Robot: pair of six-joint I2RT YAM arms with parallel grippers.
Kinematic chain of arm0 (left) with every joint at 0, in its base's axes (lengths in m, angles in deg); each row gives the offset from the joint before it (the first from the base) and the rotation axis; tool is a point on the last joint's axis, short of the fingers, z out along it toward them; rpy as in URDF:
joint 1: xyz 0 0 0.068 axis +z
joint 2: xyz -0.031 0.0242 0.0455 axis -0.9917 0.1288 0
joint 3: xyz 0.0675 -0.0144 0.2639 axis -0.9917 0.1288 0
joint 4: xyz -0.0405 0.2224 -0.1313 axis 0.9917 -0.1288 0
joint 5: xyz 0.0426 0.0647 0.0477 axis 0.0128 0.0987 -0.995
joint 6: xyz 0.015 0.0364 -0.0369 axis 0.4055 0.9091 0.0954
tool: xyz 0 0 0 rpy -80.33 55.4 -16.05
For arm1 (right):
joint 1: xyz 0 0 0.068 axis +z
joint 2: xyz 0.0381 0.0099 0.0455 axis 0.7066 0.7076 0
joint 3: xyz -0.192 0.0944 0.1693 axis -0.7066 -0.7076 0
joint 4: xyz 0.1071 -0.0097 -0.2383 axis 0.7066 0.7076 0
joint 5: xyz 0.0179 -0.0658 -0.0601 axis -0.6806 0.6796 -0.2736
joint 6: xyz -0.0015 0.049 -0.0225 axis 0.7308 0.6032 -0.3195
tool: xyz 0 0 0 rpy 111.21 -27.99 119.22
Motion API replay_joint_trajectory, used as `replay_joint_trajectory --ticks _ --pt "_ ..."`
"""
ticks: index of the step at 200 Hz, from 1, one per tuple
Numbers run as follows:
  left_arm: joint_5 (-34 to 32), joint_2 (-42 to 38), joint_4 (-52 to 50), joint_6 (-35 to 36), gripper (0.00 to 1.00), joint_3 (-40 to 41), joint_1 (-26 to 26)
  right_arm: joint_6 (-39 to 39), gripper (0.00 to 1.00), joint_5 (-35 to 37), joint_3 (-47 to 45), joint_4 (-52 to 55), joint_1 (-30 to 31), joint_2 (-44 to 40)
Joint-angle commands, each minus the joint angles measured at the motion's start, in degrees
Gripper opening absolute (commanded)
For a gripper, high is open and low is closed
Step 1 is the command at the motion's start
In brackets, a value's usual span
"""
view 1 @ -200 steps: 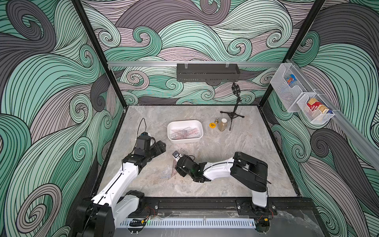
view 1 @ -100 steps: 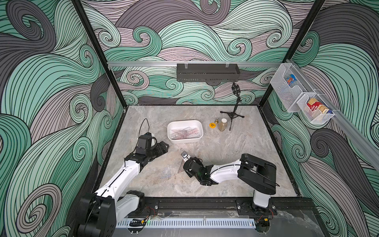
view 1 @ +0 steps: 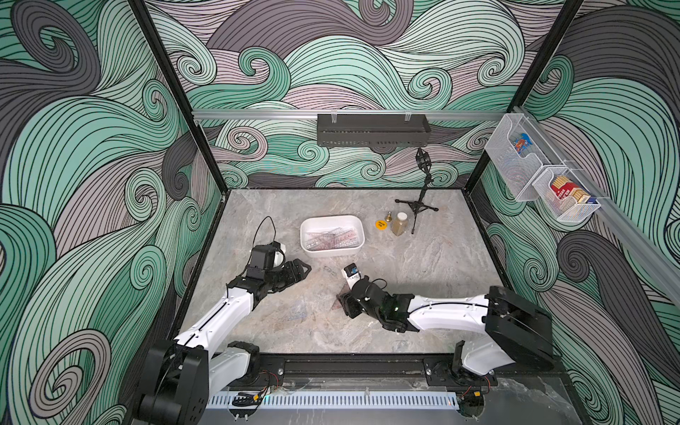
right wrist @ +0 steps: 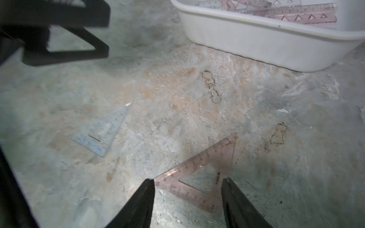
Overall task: Put the scattered rulers into the storage box
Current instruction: Pick up the ruler from the center of the board.
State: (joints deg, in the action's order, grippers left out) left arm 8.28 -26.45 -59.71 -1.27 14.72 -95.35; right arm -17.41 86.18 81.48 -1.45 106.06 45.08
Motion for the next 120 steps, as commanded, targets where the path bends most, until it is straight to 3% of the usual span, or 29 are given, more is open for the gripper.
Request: replay_joint_trajectory --ticks 1,23,120 --pt "1.6 -1.8 0.4 -0.5 0.78 1.0 -2.5 4.2 0.58 -12.9 -6.5 -6.5 -4.8 -2.4" --pt "1.4 -2.0 -0.6 -1.5 0.78 1.2 -4.8 7.6 0.56 -18.5 -12.2 -14.2 -8.0 -3.2" --pt "1.9 -3.2 0.8 -5.3 0.78 5.4 -7.3 9.6 0.49 -24.1 -13.3 -19.1 -8.9 3.9"
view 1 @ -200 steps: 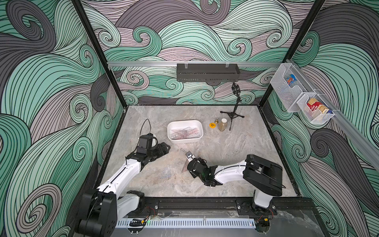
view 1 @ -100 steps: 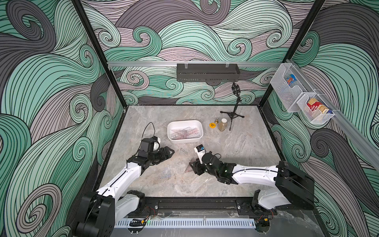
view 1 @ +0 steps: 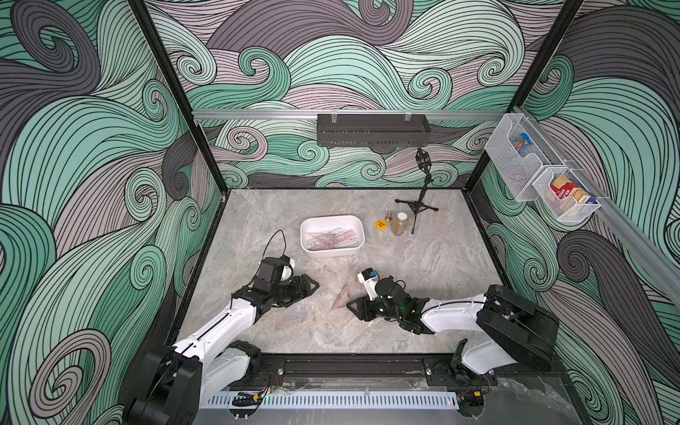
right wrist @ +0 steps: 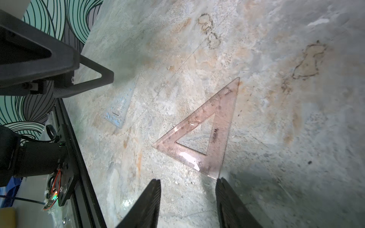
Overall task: Put the scattered rulers into the storage box
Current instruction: Pick up the ruler from the center of the board.
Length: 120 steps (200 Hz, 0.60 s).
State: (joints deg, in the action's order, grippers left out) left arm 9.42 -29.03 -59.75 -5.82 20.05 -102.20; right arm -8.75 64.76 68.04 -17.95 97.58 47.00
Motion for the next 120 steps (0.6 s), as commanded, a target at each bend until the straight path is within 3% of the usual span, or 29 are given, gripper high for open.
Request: replay_joint_trajectory --ticks 1,67,120 --pt "0.8 -0.6 0.8 -0.8 0.78 0.1 -0.4 1.0 0.49 -2.7 0.2 -2.7 -0.5 2.1" --pt "-0.4 0.0 0.3 -0.2 0.78 -0.7 -0.4 1.5 0.48 -4.0 1.6 -1.9 -0.5 4.8" --pt "-0.9 -0.5 0.5 0.0 0.78 -0.5 -0.5 0.8 0.48 -2.3 1.1 -0.4 -4.0 -0.4"
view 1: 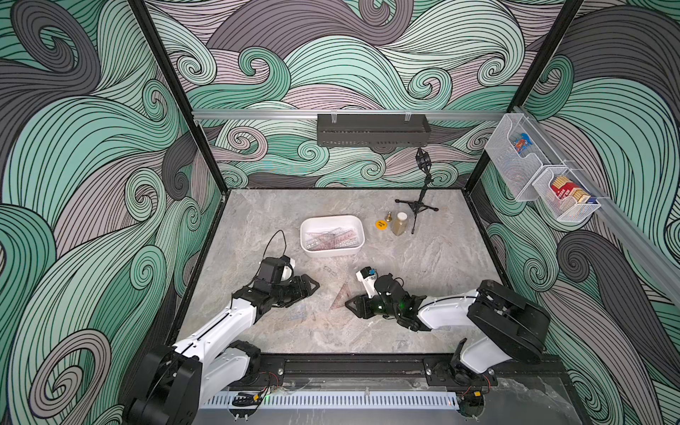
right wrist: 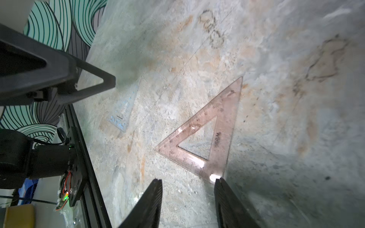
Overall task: Put the scattered rulers into the storage box
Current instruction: Pick up the ruler from the center of the board.
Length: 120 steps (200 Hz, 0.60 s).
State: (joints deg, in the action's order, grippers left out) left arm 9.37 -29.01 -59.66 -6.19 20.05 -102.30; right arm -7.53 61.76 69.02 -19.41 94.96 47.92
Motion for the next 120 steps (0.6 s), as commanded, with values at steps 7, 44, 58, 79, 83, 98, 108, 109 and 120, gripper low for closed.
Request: replay_joint_trajectory --ticks 7,44,58,79,83,98,108,109,120 --pt "-0.8 -0.5 0.5 0.4 0.78 -0.4 -0.3 -0.5 0.47 0.0 0.1 0.5 -1.8 -0.2" --pt "-0.5 -0.4 1.0 0.2 0.78 0.0 -0.5 -0.3 0.45 -3.7 1.2 -1.6 -2.4 5.2" --pt "-0.5 -0.4 0.9 0.2 0.78 0.0 -0.6 0.0 0.45 -5.0 1.3 -2.5 -2.3 6.2" --pt "-0.3 -0.4 0.9 0.1 0.78 0.0 -0.9 0.8 0.44 -6.4 1.0 -4.1 -2.1 6.8" --pt "-0.2 -0.3 0.8 0.1 0.78 0.0 -0.9 0.9 0.44 -6.5 1.0 -4.3 -2.0 6.8" --pt "0.5 -0.2 1.1 0.1 0.77 0.0 -1.2 1.1 0.44 -7.0 1.2 -4.9 -1.8 7.1" --pt "0.7 -0.1 1.3 0.1 0.77 0.1 -1.3 1.7 0.44 -7.5 1.2 -6.0 -1.7 7.4" --pt "0.7 0.0 1.3 0.1 0.77 0.1 -1.3 1.7 0.44 -7.6 1.2 -6.1 -1.7 7.5" --pt "1.0 0.2 1.6 0.1 0.76 0.2 -1.4 2.1 0.44 -8.2 1.5 -6.8 -1.6 7.7"
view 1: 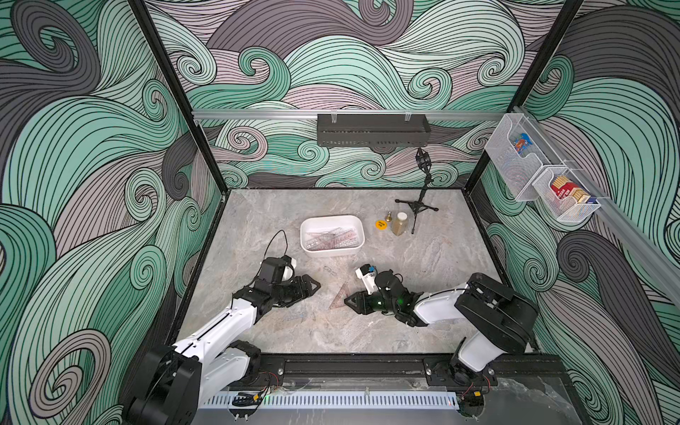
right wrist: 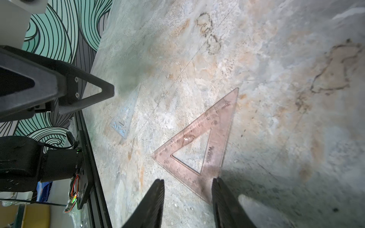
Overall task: Put the scattered rulers into the storage box
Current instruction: Pick up the ruler from the center of the board.
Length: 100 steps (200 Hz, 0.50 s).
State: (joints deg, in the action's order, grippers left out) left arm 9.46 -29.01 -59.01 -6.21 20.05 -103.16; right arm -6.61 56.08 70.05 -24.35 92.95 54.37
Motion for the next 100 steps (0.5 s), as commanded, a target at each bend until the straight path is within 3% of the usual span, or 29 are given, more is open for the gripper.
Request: replay_joint_trajectory --ticks 1,65,79,100 --pt "1.0 0.2 0.9 0.1 0.76 0.2 -0.5 1.2 0.44 -2.5 0.4 -1.9 0.4 1.3" --pt "2.5 3.5 2.2 0.4 0.74 0.0 -0.5 1.7 0.46 -8.2 2.2 -5.7 0.3 5.3" --pt "2.8 3.8 2.5 0.5 0.74 0.0 -0.5 0.7 0.43 -9.4 2.5 -5.5 -0.1 4.0" --pt "4.1 4.4 3.8 0.2 0.74 0.6 -0.7 -1.9 0.29 -7.6 2.1 -4.6 -1.2 -0.1"
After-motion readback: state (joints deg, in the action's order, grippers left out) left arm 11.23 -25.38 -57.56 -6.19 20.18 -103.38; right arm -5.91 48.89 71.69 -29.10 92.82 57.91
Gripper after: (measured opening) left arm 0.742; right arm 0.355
